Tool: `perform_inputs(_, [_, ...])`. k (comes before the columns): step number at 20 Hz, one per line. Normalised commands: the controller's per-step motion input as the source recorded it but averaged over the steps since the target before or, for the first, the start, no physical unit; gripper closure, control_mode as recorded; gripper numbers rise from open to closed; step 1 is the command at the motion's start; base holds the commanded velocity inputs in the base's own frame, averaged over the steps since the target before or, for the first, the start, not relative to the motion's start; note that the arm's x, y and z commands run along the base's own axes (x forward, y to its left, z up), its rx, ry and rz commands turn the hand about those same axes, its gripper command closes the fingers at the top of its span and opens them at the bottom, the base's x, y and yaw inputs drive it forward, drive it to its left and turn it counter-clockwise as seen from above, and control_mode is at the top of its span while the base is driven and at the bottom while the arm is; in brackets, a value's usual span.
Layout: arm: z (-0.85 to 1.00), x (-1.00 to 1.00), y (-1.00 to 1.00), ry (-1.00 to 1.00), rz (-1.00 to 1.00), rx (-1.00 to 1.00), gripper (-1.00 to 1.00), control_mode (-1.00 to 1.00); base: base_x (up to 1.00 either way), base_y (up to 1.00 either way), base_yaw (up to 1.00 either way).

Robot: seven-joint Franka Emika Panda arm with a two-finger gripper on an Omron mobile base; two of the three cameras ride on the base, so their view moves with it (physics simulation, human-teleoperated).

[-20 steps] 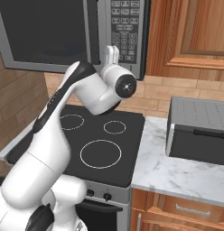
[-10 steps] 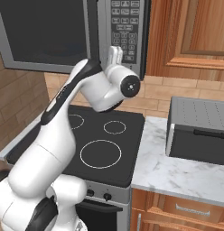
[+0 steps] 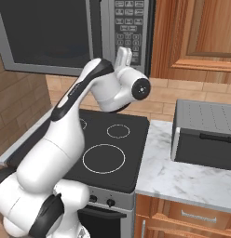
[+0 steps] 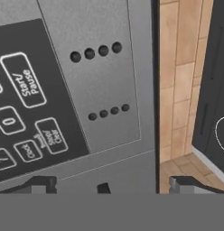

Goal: Transport the steak from the fridge to the microwave and turn on the microwave.

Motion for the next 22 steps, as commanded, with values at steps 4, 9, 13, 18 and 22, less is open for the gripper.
perform_inputs(4, [0.0,0.05,-0.27,0.0,0.02,0.04,-1.0,-1.0,0.0,0.0,0.0])
perform_inputs(9, [-0.03,0.09,-0.21,0.0,0.02,0.02,-1.0,-1.0,0.0,0.0,0.0])
perform_inputs(13, [-0.06,0.18,-0.06,0.0,0.01,0.02,-1.0,-1.0,0.0,0.0,0.0])
perform_inputs(18, [-0.06,0.18,0.0,0.0,0.01,0.03,-1.0,-1.0,0.0,0.0,0.0])
perform_inputs(22, [-0.05,0.19,0.0,0.0,0.01,0.03,-1.0,-1.0,0.0,0.0,0.0])
